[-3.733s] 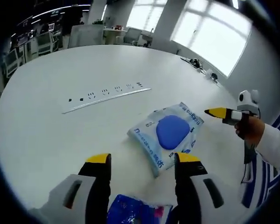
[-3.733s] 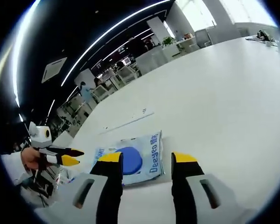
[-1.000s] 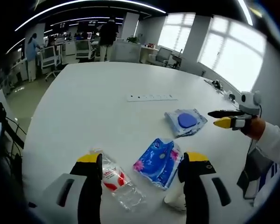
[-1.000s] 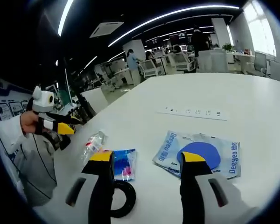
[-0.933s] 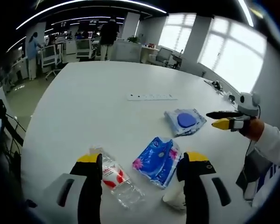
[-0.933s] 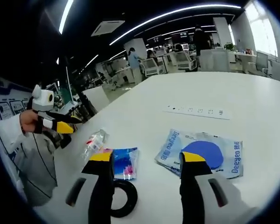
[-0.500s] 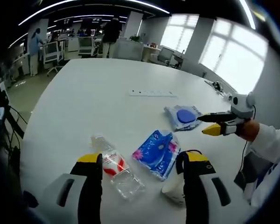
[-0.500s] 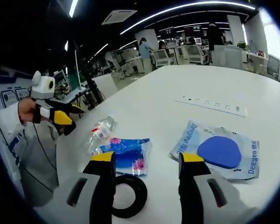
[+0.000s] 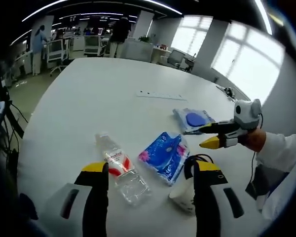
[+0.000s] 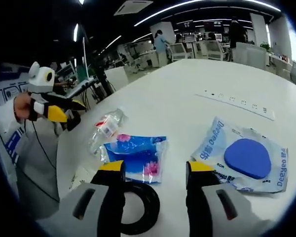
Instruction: Arrange the tabletop items into an orderly group along one side of the table until the central work area is clear of visible clutter.
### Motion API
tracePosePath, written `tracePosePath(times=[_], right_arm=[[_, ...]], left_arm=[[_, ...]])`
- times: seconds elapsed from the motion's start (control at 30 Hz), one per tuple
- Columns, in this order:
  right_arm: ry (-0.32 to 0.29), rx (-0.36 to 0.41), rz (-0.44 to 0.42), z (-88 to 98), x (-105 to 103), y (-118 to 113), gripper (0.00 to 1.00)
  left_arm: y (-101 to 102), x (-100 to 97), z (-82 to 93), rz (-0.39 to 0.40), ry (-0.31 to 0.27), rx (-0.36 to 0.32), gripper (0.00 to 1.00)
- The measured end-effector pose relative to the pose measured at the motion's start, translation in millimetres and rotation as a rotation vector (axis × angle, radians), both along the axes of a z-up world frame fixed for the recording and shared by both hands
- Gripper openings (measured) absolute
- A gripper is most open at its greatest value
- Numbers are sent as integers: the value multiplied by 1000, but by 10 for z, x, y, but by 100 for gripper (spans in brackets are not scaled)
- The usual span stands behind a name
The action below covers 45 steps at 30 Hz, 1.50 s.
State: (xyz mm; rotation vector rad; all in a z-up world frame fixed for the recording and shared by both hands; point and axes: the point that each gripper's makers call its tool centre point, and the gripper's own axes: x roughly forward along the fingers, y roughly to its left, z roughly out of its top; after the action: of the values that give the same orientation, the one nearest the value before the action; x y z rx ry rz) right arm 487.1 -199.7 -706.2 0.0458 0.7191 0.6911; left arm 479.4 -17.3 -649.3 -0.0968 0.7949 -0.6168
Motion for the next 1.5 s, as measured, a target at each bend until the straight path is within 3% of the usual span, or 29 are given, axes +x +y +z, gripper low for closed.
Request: tracePosePath(times=[0.73, 0.9, 1.07, 1.23, 1.5], right_arm=[[48, -27, 40, -373, 103, 182, 34], [39, -45, 43, -411, 122, 210, 24], [42, -69, 36, -481, 137, 211, 20], [44, -93, 31, -531, 126, 198, 6], [36, -88, -17, -508, 176, 159, 0]], left_arm=[[48, -26, -87, 21, 20, -22, 70], [64, -18, -102, 24, 24, -25, 70], [56, -29, -121, 23, 29, -27, 70], [37, -48, -135, 18, 33, -28, 69], [19, -76, -150, 11, 38, -27, 69]])
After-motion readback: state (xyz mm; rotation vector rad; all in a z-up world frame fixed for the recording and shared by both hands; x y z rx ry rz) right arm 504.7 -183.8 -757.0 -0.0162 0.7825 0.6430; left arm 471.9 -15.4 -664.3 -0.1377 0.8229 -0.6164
